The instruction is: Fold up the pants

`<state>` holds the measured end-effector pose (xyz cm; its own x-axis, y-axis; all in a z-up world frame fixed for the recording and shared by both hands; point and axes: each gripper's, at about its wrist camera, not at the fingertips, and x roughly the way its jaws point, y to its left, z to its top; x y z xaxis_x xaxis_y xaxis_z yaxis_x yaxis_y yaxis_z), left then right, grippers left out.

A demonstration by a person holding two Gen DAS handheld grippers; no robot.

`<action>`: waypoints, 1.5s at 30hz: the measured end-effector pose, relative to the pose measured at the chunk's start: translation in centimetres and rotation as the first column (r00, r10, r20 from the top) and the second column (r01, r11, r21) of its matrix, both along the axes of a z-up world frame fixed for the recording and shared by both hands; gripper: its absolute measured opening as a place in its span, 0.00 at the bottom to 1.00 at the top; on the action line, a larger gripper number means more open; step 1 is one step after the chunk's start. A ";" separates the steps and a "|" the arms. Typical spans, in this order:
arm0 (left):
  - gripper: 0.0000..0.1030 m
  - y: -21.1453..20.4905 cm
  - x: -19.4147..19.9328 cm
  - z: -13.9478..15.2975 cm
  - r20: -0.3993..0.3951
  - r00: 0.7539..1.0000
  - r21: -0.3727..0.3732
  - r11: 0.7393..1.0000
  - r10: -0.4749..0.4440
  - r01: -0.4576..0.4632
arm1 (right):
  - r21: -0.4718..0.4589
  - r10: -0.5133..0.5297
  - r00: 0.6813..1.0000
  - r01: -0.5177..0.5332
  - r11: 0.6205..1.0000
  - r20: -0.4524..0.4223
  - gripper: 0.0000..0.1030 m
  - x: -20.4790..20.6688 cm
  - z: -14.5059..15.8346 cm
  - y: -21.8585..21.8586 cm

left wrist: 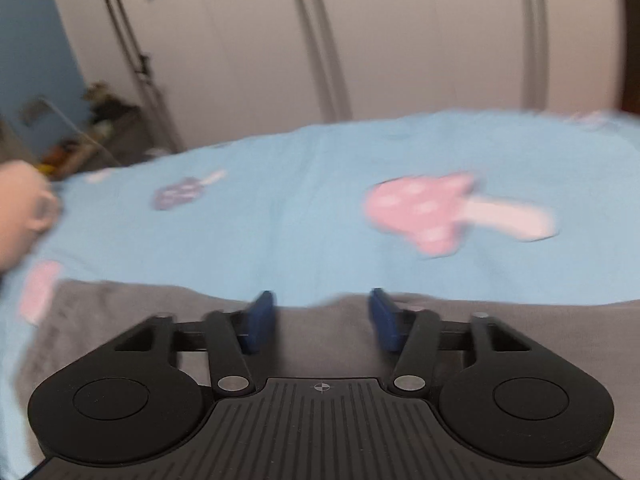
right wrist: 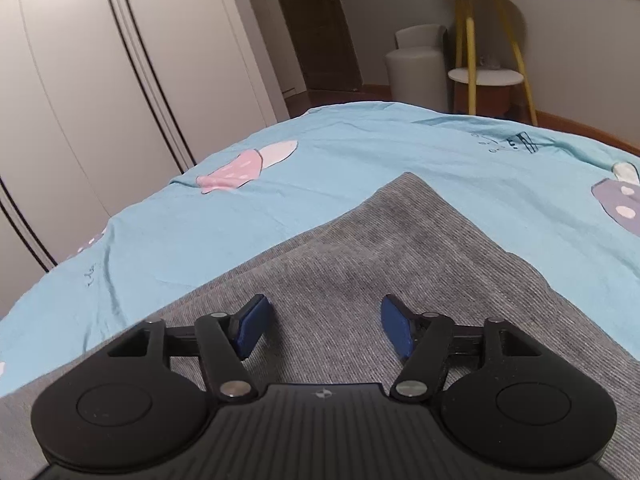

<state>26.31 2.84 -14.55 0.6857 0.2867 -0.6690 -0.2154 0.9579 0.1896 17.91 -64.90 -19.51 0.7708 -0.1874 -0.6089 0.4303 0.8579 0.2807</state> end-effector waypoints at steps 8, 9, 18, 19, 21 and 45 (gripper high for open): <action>1.00 -2.3 -0.4 -3.3 -0.048 0.994 0.101 0.989 -0.103 0.107 | -0.061 0.031 0.999 -0.032 0.998 -0.014 0.76 0.6 0.3 1.3; 1.00 -1.3 -0.2 -2.9 -0.050 0.998 0.046 0.998 -0.050 0.052 | -0.060 0.036 0.999 -0.036 0.998 -0.008 0.76 0.5 0.2 1.2; 0.98 -3.2 -7.2 1.8 -0.009 0.998 0.033 0.998 -0.058 0.059 | -0.109 -0.112 0.994 0.113 0.988 0.018 0.77 -1.3 0.6 0.6; 0.98 -3.2 -7.9 1.6 -0.019 0.998 0.022 0.998 -0.052 0.053 | -0.140 -0.120 0.993 0.120 0.983 0.010 0.77 -1.6 0.9 1.1; 0.98 -3.2 -8.8 0.9 -0.054 0.997 -0.020 0.998 -0.061 0.060 | -0.155 -0.084 0.996 0.086 0.984 0.016 0.78 -2.5 1.8 2.8; 0.98 -5.1 -11.9 3.2 -0.074 0.993 -0.210 0.974 -0.096 0.079 | 0.254 -0.243 0.970 0.236 0.938 -0.005 0.76 -18.7 3.3 -7.4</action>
<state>14.43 -2.30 -11.36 0.6414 0.0777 -0.7632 -0.1211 0.9926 -0.0007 -0.77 -72.28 -16.21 0.7384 -0.2121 -0.6402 0.6039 0.6304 0.4877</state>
